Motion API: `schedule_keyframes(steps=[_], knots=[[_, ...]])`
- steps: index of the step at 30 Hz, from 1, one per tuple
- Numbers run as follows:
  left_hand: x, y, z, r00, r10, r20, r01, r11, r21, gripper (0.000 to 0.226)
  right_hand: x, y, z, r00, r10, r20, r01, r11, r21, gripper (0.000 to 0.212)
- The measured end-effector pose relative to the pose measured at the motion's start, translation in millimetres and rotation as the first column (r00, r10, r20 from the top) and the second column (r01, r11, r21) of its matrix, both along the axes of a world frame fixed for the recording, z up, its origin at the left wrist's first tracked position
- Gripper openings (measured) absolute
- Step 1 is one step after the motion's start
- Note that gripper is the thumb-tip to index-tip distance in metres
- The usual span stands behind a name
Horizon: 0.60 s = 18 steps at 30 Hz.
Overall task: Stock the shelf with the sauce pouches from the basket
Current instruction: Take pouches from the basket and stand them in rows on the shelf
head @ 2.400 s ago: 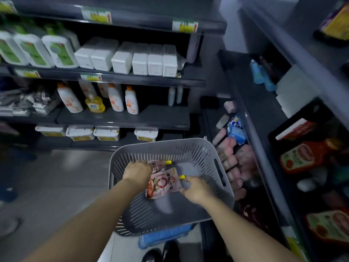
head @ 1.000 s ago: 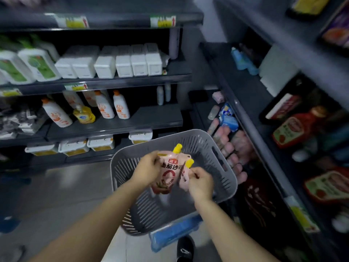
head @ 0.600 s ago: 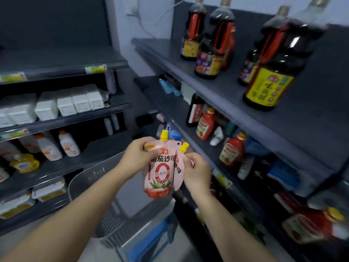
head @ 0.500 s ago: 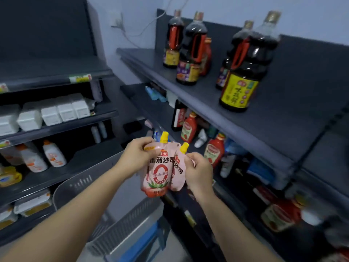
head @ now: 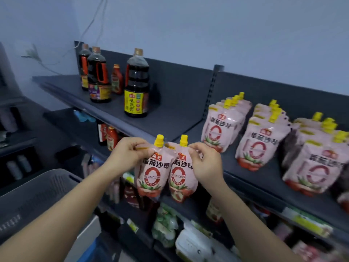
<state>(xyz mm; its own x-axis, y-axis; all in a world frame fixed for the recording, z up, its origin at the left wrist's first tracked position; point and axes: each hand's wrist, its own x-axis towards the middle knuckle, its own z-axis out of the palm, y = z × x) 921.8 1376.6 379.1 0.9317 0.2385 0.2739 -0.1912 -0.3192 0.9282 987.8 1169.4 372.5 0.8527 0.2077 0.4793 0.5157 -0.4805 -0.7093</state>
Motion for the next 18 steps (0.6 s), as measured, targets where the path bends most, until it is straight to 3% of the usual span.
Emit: schedule_keyframes(steps=[9, 12, 18], knots=[[11.2, -125.4, 43.7, 0.949, -0.311, 0.059, 0.313, 0.949, -0.032, 0.023, -36.4, -129.6, 50.6, 0.981, -0.191, 0.031, 0.19, 0.981, 0.027, 0.018], [12.1, -161.9, 53.1, 0.918, -0.389, 0.074, 0.392, 0.92, -0.029, 0.003, -48.8, -167.9, 61.1, 0.965, -0.261, 0.016, 0.259, 0.963, 0.071, 0.017], [9.2, -241.9, 70.6, 0.85, -0.518, 0.097, 0.522, 0.853, -0.02, 0.011, -67.5, -248.9, 75.3, 0.917, -0.397, 0.036, 0.39, 0.911, 0.136, 0.014]])
